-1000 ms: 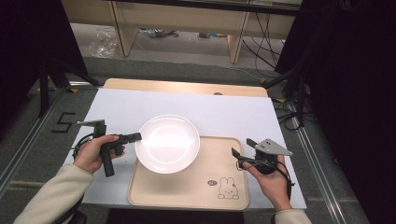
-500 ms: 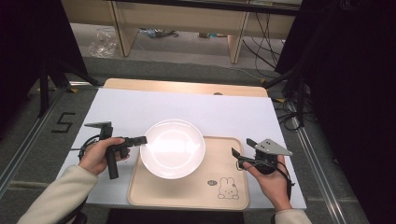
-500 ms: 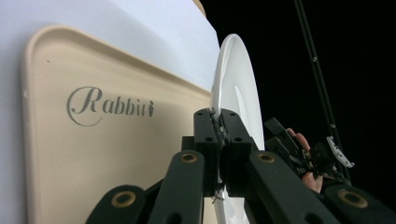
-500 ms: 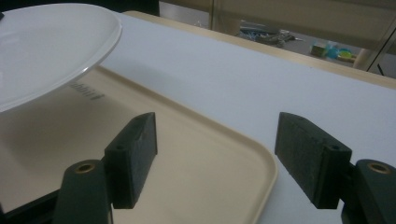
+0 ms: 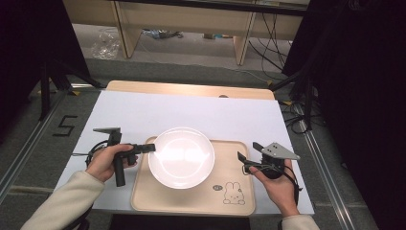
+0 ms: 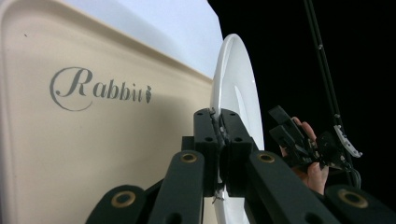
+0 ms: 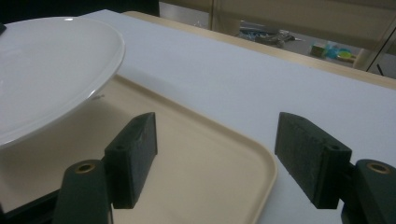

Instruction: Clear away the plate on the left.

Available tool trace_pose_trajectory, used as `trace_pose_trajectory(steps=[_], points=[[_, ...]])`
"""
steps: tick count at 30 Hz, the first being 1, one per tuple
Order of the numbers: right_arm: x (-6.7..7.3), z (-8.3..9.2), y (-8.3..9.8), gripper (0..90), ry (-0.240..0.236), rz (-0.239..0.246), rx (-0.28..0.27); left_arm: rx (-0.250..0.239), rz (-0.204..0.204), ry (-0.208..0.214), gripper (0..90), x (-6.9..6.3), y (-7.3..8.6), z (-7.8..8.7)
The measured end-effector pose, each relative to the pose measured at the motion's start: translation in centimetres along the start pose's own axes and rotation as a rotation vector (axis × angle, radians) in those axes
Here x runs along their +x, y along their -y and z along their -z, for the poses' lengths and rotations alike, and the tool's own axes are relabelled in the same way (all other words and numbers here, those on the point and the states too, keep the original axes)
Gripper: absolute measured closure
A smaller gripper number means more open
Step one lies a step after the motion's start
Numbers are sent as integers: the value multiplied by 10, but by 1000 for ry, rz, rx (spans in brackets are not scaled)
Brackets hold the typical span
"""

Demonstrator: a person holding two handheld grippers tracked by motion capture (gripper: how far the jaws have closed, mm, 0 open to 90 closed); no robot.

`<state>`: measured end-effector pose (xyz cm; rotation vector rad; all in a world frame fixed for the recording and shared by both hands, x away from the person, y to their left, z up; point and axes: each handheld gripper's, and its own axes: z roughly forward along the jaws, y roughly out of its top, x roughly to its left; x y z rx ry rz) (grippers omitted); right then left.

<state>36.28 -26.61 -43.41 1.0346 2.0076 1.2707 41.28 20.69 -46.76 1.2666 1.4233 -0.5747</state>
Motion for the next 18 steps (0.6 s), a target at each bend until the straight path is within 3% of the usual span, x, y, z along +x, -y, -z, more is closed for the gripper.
trace_pose_trajectory(steps=[18], points=[[0, 0, 0, 306, -3, -2, 2, 52, -8, -35, 865, 1, 8, -15]])
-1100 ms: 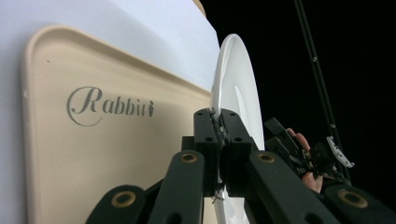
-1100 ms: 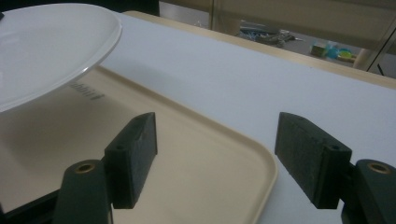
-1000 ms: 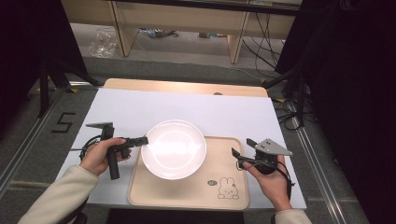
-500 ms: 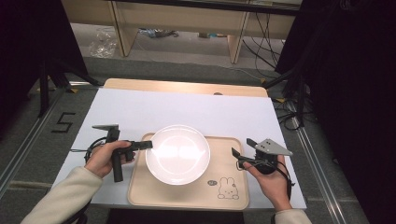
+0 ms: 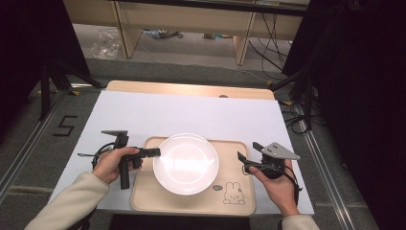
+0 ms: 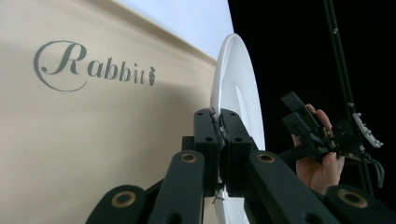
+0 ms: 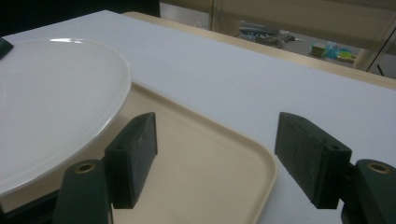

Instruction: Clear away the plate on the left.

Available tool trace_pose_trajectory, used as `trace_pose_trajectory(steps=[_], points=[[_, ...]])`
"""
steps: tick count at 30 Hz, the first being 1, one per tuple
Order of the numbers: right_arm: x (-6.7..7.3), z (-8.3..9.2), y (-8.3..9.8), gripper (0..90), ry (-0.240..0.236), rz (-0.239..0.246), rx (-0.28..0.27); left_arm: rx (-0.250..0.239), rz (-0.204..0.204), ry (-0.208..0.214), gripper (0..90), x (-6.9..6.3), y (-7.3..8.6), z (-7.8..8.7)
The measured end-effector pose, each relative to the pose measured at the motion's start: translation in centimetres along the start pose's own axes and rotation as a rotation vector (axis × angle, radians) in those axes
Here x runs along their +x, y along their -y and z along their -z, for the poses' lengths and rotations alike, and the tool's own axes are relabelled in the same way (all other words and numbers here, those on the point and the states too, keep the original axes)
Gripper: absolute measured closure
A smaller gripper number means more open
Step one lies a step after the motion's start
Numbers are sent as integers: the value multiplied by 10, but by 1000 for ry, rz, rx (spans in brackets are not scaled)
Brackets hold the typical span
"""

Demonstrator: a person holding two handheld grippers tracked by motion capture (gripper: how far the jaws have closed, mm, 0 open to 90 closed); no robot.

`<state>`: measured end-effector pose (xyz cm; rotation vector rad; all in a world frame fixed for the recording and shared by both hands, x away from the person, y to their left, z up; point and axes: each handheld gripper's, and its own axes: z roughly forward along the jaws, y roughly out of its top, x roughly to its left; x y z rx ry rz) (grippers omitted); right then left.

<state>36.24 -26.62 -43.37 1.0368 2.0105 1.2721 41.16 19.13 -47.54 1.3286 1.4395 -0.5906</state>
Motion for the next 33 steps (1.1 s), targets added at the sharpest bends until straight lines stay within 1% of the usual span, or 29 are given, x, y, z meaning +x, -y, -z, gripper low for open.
trace_pose_trajectory(steps=[5, 6, 7, 10, 13, 15, 17, 19, 21, 24, 25, 26, 31, 33], points=[[0, -1, 0, 306, 0, 1, -4, 15, 0, -29, 866, 3, 3, -6], [0, -1, 0, 306, 2, 2, -3, 21, -5, -36, 866, 4, 3, -8], [1, 0, 0, 306, -6, -10, 6, 27, -5, -44, 866, 5, 4, -10], [1, 0, 0, 306, -4, -9, 10, 51, -8, -75, 865, 7, 7, -16], [1, 0, 0, 306, -4, -9, 6, 77, -9, -94, 864, 9, 10, -22], [1, 0, 0, 306, -3, -12, 7, 79, -5, -91, 865, 10, 12, -24], [0, -1, 0, 306, 3, 1, -3, 85, -7, -94, 865, 8, 11, -24], [1, 0, 0, 306, -3, -11, 7, 84, -9, -94, 865, 9, 11, -24], [1, 0, 0, 306, -5, -11, 11, 79, -14, -95, 866, 11, 12, -25], [1, 0, 0, 306, -7, -10, 9, 84, -3, -98, 866, 11, 12, -26], [1, 0, 0, 306, -7, -11, 10, 81, -5, -95, 866, 12, 12, -26], [1, 0, 0, 306, -6, -11, 11, 83, -3, -84, 865, 13, 13, -27], [1, 0, 0, 306, -8, -12, 13, 91, -18, -106, 867, 15, 13, -28], [1, 0, 0, 306, -8, -13, 14, 86, -22, -113, 867, 14, 13, -29]])
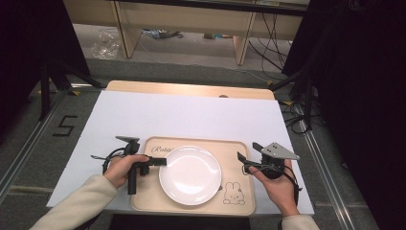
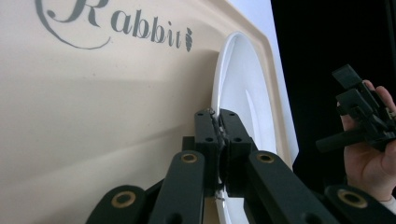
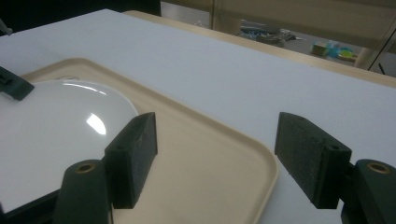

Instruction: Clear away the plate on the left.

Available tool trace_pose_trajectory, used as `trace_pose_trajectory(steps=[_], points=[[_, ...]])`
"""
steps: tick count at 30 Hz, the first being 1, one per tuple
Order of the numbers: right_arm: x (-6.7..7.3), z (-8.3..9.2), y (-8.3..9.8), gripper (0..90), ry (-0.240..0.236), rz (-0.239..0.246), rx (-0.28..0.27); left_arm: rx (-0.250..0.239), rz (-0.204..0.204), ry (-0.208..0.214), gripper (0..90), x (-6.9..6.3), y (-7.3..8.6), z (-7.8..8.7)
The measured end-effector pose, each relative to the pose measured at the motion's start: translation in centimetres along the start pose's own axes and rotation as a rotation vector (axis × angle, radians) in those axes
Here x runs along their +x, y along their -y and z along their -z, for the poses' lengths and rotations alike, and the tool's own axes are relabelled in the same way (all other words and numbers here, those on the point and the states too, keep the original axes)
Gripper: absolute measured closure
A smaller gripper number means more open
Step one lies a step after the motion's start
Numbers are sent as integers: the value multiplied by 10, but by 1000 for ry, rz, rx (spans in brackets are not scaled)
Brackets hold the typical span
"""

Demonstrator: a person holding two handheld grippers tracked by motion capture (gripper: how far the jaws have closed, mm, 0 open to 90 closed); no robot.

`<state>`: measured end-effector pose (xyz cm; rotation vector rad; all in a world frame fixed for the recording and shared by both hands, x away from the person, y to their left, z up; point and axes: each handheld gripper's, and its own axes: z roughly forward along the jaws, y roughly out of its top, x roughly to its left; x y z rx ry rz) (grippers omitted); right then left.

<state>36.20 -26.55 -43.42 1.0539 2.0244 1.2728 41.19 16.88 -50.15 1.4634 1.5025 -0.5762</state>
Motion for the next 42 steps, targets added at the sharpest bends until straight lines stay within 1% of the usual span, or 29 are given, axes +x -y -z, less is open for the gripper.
trace_pose_trajectory(steps=[2, 5, 7, 8, 10, 11, 13, 14, 16, 17, 19, 20, 21, 23, 26, 28, 31, 32, 33, 34, 36, 37, 38, 39, 40, 41, 42], points=[[0, 0, 0, 306, 1, -2, 0, -1, -30, -21, 866, 0, 1, -1], [0, 0, 0, 306, 1, -2, 0, 2, -26, -29, 864, 2, 1, -1], [0, 0, 0, 306, 1, -2, 0, 7, -89, -33, 860, 5, 0, -1], [0, 0, 0, 306, 0, 1, 0, 5, -49, -50, 857, 2, 1, -2], [0, 0, 0, 306, 2, 6, -3, 9, -60, -66, 849, 2, 2, -3], [0, 0, 0, 306, -1, 1, 1, 11, -67, -78, 845, 2, 2, -3], [0, 0, 0, 305, -1, 0, 1, 19, -89, -96, 835, 2, 3, -4], [0, 0, 0, 305, -1, 0, 0, 24, -96, -97, 834, 2, 3, -4], [0, 0, 0, 305, -1, 0, 2, 16, -122, -110, 827, -1, 3, -4], [0, 0, 0, 305, -2, 0, 3, 14, -143, -125, 820, -2, 3, -4], [0, 0, 0, 305, -2, 0, 3, 16, -249, -152, 781, -3, 1, -1], [0, 0, 0, 305, -1, 1, 2, 14, -277, -173, 757, -6, 1, 0], [0, 0, 0, 305, -2, -1, 2, 0, -299, -195, 740, -8, 2, 1], [0, 0, 0, 305, -1, -2, 2, -6, -351, -207, 680, -14, 3, 4], [0, 0, 0, 304, -2, -1, 3, -42, -405, -189, 581, -20, 5, 7], [0, 0, 0, 304, -1, -1, 1, -87, -469, -183, 510, -24, 7, 10], [0, 1, 0, 304, -2, -2, 2, -169, -539, -211, 395, -30, 7, 18], [0, 0, 0, 303, -3, -2, 2, -198, -565, -218, 376, -32, 7, 21], [0, 0, 0, 303, -3, -2, 2, -225, -600, -231, 361, -35, 7, 25], [0, 0, 1, 303, 0, -3, -6, -245, -641, -242, 342, -38, 7, 28], [0, 0, 0, 303, -3, -2, 3, -275, -698, -256, 318, -42, 9, 32], [0, 0, 1, 303, -1, -3, -2, -275, -716, -263, 312, -44, 10, 34], [0, 0, 1, 303, 0, -3, -4, -277, -724, -274, 264, -45, 12, 35], [0, 0, 1, 303, 0, -3, -4, -284, -732, -286, 239, -46, 14, 36], [1, 0, 0, 303, -2, -3, 0, -286, -738, -287, 210, -47, 15, 37], [0, 0, 0, 303, -3, -1, 4, -291, -750, -297, 182, -48, 16, 37], [0, 0, 0, 303, -3, -1, 4, -295, -748, -294, 162, -48, 16, 38]])
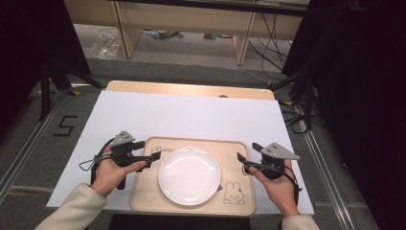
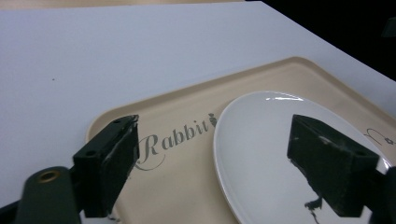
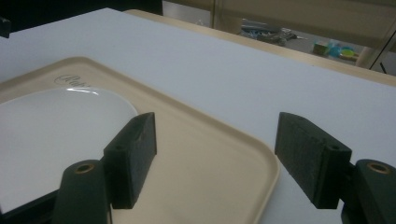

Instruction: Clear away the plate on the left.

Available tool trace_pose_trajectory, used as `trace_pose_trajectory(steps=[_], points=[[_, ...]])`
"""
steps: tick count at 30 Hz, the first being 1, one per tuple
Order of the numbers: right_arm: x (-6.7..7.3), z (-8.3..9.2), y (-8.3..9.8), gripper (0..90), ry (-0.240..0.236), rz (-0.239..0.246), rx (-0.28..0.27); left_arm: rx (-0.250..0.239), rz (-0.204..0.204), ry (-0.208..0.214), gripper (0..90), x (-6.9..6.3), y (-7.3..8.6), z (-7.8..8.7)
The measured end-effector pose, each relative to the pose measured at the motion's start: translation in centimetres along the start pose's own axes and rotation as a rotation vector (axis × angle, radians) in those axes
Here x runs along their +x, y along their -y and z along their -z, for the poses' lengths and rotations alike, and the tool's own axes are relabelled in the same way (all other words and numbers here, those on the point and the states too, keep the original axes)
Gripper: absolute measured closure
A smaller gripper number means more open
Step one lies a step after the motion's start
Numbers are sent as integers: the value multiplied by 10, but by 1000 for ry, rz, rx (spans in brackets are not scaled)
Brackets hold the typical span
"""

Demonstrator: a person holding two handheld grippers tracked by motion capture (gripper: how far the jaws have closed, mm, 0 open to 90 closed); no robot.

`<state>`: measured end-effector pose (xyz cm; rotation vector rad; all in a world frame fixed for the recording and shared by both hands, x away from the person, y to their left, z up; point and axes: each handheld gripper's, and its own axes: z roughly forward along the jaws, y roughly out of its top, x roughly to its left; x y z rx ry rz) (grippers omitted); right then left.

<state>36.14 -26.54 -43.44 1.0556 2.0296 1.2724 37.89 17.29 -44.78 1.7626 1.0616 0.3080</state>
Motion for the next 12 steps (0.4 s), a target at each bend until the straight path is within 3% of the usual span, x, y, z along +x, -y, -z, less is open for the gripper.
trace_pose_trajectory(steps=[4, 12], points=[[0, 0, 0, 303, 1, 1, -2, -1, 1, -22, 107, 1, 0, 2], [0, -1, 1, 303, 4, -5, -6, -8, 6, -5, 128, 3, 1, 1]])
